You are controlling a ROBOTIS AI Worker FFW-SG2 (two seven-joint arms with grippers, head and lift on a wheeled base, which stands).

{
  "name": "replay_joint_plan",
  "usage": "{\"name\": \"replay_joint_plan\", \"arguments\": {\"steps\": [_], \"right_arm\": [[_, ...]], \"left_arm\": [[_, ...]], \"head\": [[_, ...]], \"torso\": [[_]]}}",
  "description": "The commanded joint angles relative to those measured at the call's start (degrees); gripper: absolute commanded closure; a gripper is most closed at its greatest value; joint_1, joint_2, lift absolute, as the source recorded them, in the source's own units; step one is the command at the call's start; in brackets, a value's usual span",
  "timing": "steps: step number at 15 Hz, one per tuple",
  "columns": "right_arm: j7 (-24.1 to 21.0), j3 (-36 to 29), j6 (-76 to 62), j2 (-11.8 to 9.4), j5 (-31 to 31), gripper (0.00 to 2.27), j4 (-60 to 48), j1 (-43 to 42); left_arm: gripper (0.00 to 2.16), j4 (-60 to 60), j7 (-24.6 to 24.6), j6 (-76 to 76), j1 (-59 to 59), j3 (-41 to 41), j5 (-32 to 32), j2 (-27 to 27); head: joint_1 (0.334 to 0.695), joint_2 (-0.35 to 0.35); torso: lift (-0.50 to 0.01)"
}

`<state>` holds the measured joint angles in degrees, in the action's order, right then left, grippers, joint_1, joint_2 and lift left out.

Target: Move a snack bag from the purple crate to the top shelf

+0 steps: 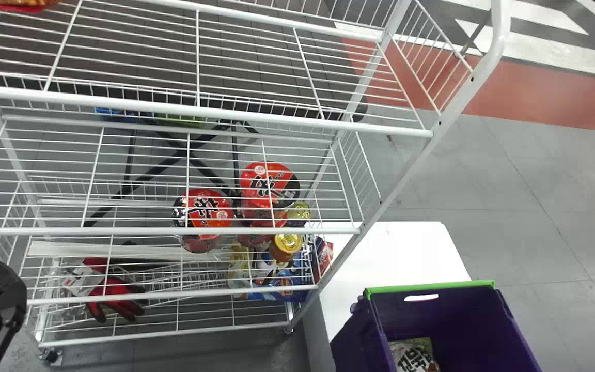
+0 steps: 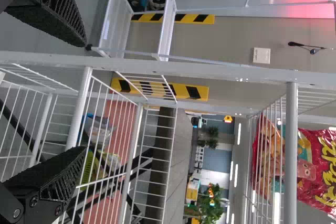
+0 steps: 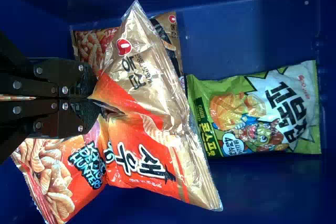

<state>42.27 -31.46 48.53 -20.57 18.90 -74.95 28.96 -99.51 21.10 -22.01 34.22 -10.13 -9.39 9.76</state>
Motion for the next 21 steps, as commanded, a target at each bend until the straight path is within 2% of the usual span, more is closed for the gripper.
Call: {"name": "replay_joint_plan", "arguments": {"steps": [1, 21], "right_arm": [[0.0, 0.0, -0.4, 0.0, 0.0, 1.72, 0.0, 0.1], [-0.2, 0.0, -4.4, 1.1, 0.0, 1.72, -0.3, 0.9]], "left_arm": [[0.12, -0.2, 0.1, 0.0, 0.2, -0.1, 0.2, 0.0], [0.12, -0.7, 0.3, -1.4, 1.8, -0.1, 0.6, 0.1]], "head": [[0.695, -0.350], [0.695, -0.350]], "torso": [[-0.239], [-0.159]]}}
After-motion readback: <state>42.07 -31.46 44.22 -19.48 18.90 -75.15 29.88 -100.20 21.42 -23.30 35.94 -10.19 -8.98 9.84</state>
